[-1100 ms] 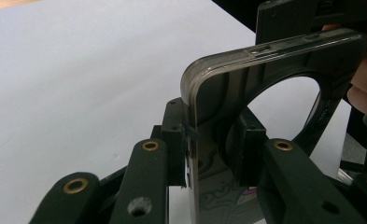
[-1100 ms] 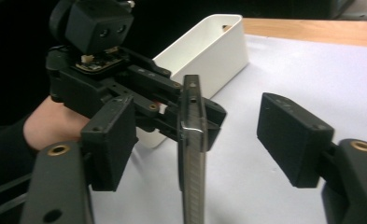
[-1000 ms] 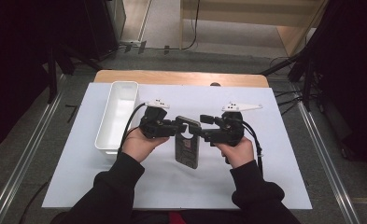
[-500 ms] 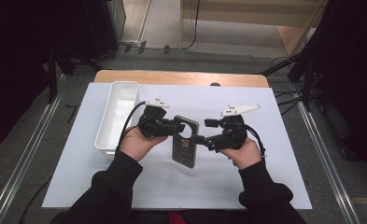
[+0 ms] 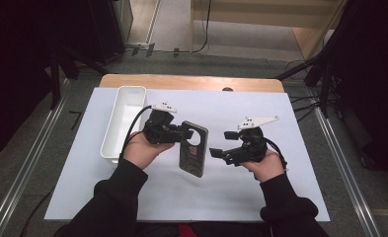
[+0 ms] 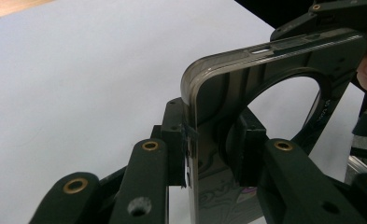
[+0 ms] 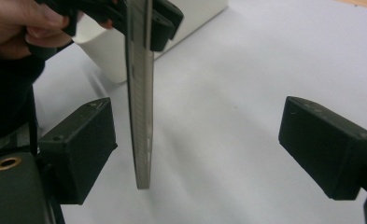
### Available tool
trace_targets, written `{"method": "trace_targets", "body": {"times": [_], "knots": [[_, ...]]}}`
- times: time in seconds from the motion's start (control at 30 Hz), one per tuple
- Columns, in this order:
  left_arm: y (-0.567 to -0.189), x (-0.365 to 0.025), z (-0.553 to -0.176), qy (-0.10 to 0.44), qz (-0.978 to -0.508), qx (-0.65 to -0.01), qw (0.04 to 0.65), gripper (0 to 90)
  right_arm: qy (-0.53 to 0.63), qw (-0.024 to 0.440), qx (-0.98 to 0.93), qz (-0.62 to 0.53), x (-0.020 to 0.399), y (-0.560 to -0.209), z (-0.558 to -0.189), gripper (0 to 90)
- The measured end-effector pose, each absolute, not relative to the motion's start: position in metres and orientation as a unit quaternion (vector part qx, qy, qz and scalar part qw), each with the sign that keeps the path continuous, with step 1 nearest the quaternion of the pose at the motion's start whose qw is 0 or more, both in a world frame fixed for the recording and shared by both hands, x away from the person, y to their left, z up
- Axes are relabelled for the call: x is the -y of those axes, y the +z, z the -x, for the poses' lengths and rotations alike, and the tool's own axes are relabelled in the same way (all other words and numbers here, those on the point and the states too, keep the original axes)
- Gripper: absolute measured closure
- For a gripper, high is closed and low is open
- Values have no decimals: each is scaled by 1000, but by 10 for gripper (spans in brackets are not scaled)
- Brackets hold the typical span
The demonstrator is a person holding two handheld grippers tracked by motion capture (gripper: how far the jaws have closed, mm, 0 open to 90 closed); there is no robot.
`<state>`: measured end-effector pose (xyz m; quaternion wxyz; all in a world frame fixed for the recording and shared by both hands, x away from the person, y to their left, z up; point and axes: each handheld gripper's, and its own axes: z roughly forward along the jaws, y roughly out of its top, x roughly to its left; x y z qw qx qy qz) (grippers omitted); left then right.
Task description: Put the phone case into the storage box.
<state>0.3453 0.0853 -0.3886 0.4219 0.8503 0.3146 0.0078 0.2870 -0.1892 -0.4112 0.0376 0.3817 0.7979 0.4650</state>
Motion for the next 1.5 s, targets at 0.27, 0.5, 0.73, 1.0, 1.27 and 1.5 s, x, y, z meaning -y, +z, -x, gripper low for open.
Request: {"method": "trace_targets", "body": {"times": [0.27,0.5,0.73,1.0,1.27,1.5], "knots": [[-386,-88,-346,9,-849,-315,423,707,458,46,-802,-381,199,-424,-281,103],[-384,-89,-346,11,-850,-313,423,707,453,59,-809,-371,207,-433,-270,105],[-382,-90,-346,10,-851,-313,422,707,448,66,-812,-369,216,-445,-260,105],[-380,-92,-346,9,-850,-313,424,707,441,66,-809,-383,226,-462,-253,106],[-377,-94,-346,9,-849,-311,428,707,435,70,-811,-385,230,-470,-246,106],[-372,-99,-348,10,-848,-313,428,707,428,67,-817,-381,233,-476,-240,106]]}}
